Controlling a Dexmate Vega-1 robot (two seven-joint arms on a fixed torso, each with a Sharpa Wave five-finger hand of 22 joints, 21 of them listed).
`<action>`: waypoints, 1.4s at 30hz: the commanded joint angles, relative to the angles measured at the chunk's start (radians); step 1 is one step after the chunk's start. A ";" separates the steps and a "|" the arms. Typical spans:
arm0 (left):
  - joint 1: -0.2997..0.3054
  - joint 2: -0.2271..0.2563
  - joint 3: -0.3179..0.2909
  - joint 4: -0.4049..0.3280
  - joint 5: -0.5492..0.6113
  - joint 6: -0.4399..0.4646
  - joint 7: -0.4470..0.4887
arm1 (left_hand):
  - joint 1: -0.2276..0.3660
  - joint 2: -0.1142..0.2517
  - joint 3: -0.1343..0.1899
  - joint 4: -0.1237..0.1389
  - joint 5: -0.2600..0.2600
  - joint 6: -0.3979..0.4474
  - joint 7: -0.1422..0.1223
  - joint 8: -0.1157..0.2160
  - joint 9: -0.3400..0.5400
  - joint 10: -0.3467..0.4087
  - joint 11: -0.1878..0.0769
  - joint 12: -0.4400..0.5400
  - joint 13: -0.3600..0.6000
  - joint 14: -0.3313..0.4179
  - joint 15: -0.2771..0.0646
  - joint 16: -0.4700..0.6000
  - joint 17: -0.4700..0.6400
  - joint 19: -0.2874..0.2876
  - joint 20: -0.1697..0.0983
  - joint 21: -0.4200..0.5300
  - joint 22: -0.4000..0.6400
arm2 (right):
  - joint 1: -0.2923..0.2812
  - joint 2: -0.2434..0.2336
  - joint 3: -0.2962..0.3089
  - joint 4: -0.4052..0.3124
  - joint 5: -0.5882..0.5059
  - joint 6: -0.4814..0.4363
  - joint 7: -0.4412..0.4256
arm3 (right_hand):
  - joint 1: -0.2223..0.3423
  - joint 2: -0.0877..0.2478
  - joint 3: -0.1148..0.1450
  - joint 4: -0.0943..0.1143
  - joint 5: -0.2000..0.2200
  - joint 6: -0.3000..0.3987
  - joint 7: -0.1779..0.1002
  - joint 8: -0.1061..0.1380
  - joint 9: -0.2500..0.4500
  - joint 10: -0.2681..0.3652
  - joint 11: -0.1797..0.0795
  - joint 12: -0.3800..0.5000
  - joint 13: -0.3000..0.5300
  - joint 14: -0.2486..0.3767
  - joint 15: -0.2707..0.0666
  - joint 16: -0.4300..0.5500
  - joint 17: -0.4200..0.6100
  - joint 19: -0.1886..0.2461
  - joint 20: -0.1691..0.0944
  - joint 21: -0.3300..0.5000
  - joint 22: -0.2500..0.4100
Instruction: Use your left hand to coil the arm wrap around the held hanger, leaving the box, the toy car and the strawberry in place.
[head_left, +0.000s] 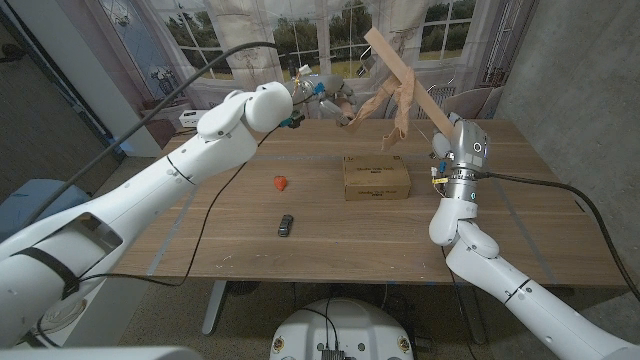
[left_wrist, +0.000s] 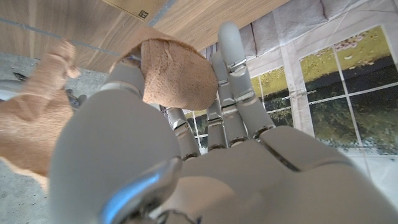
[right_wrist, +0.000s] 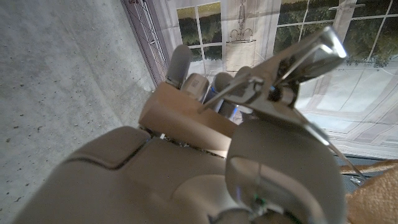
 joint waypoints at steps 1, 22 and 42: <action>0.047 0.031 0.003 -0.055 -0.008 -0.068 0.009 | 0.105 0.161 0.059 0.061 0.006 0.086 0.078 -0.002 0.025 0.314 -0.305 -0.002 0.000 0.369 -0.336 -0.004 0.001 -0.170 -0.204 0.000 0.000 | 0.034 0.029 -0.005 0.039 0.027 -0.046 -0.005 | -0.018 0.020 0.006 0.002 -0.002 -0.003 -0.004 0.005 -0.002 0.001 -0.006 0.003 0.008 0.003 -0.042 0.008 0.002 0.002 -0.052 0.004 0.000; 0.046 -0.020 0.022 -0.057 0.000 -0.249 -0.011 | 0.107 0.164 0.059 0.061 0.010 0.086 0.079 -0.010 0.019 0.319 -0.301 -0.014 0.002 0.374 -0.337 -0.014 0.000 -0.171 -0.203 0.006 0.002 | 0.093 0.021 -0.059 0.092 0.019 -0.117 0.001 | -0.019 0.020 0.008 0.001 -0.003 -0.007 -0.004 0.009 -0.008 0.002 -0.007 0.000 0.000 0.002 -0.042 0.007 0.002 0.003 -0.051 0.005 0.000; 0.031 -0.072 0.016 -0.028 0.013 -0.301 -0.024 | 0.107 0.168 0.059 0.061 0.008 0.085 0.081 -0.018 0.013 0.324 -0.301 -0.023 0.006 0.378 -0.337 -0.022 0.002 -0.171 -0.203 0.015 0.004 | 0.140 0.000 -0.181 0.184 -0.187 -0.213 -0.113 | -0.020 0.018 0.008 0.000 -0.003 -0.006 -0.006 0.015 -0.009 0.001 -0.009 0.000 -0.001 0.002 -0.042 0.008 0.002 -0.002 -0.056 0.004 0.000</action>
